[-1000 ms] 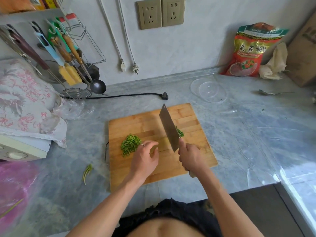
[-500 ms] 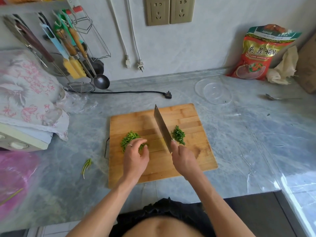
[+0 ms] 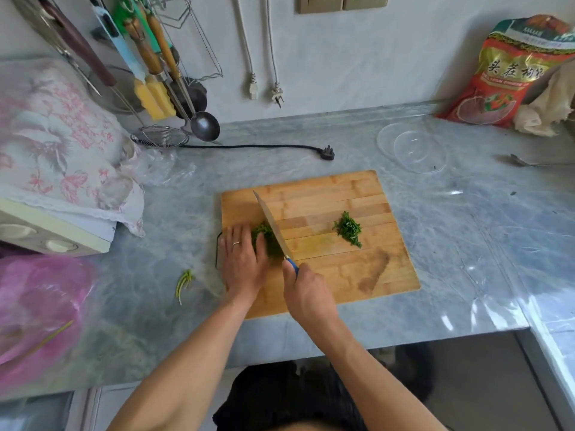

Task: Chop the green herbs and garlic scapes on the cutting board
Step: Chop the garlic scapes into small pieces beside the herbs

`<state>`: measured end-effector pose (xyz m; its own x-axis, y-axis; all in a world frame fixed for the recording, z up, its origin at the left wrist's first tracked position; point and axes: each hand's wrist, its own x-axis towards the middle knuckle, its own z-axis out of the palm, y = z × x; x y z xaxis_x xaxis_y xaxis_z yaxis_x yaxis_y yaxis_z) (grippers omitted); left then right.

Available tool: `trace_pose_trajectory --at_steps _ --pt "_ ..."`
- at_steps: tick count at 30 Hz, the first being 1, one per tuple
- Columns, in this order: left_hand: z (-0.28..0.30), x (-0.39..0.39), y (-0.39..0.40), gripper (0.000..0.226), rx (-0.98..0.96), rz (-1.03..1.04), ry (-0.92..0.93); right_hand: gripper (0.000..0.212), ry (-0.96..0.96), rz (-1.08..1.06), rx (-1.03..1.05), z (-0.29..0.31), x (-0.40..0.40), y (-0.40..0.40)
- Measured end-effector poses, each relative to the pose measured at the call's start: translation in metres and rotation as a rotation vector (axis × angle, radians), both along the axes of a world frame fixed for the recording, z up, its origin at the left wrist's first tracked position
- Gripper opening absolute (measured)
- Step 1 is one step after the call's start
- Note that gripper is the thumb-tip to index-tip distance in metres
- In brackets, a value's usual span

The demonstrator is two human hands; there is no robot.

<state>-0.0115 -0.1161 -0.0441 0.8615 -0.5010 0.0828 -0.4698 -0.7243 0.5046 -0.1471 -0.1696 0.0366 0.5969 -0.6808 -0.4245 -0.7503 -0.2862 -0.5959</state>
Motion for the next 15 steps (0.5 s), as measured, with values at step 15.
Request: trace_pose_trajectory --at_steps 15 --pt "-0.012 0.042 -0.001 0.089 0.04 -0.689 -0.035 0.049 -0.041 -0.228 0.07 -0.003 -0.01 0.008"
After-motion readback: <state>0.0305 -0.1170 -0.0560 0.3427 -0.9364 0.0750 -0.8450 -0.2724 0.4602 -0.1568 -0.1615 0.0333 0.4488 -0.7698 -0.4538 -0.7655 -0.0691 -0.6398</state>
